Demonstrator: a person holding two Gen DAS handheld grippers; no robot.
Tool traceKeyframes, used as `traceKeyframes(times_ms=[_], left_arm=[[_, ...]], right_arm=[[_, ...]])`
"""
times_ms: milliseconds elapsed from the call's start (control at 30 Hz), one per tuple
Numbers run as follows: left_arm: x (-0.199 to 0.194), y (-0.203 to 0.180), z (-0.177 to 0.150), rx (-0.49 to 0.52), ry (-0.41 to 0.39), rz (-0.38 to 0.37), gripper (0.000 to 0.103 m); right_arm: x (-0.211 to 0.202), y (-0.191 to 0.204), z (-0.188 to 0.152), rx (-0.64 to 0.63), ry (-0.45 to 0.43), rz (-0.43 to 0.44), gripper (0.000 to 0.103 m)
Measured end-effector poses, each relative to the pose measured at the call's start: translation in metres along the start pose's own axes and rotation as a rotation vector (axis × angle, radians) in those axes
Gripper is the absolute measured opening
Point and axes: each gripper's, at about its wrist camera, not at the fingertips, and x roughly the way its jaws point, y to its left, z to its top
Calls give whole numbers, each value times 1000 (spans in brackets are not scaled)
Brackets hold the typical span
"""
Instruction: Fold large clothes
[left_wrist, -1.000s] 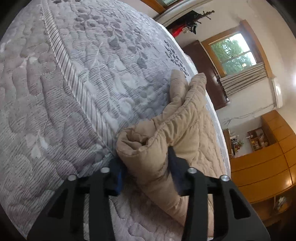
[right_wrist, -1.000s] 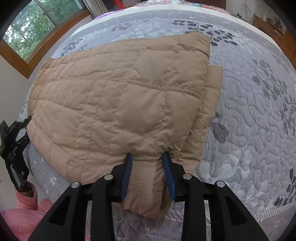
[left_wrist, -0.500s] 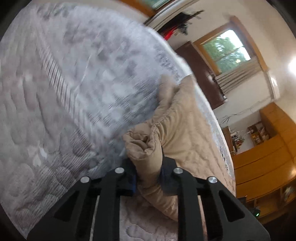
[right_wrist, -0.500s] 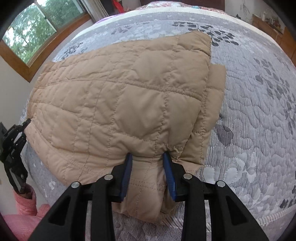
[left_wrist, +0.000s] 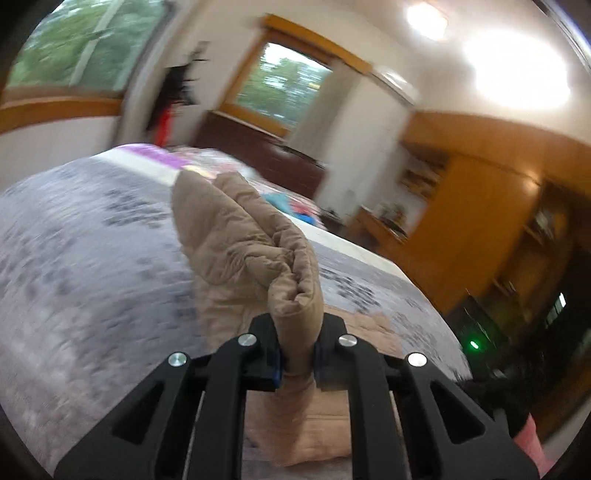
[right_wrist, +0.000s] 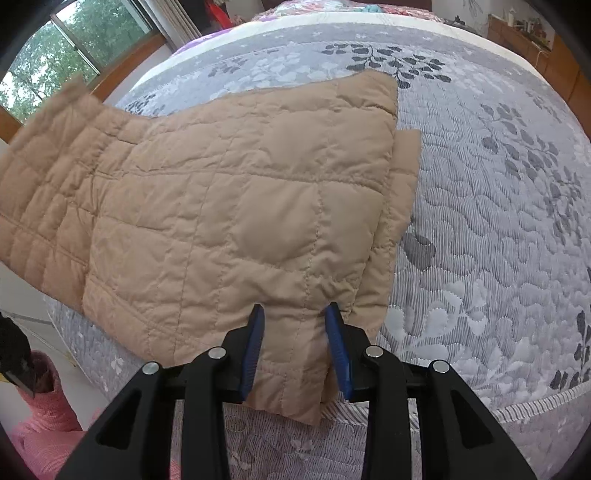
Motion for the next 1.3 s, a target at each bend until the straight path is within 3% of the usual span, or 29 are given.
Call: traceKeyframes(times_ms=[133,300,667,833,1000,1200,1300], left_arm=[[21,-37,-9,99,71,-79,10],[63,-61,-25,174,163,-123,10],[141,-48,-86,222,439,-162,11],[158,-42,-115,259,492,-156,11],[165,-40,-124,281,502,-141,11],[161,-44,-106,233,533,-156,15],[145,-45,-90,201,563,-217,23]], right_arm=[[2,0,2,4,2,3,34],[2,0,2,4,6,5,34],[8,2,3,-8,21,-5,36],[12,3,5,-12,26,-11,36],[18,5,6,-17,23,-18,37],[17,7,7,-9,25,-30,38],[3,7,6,-7,18,-34,40]])
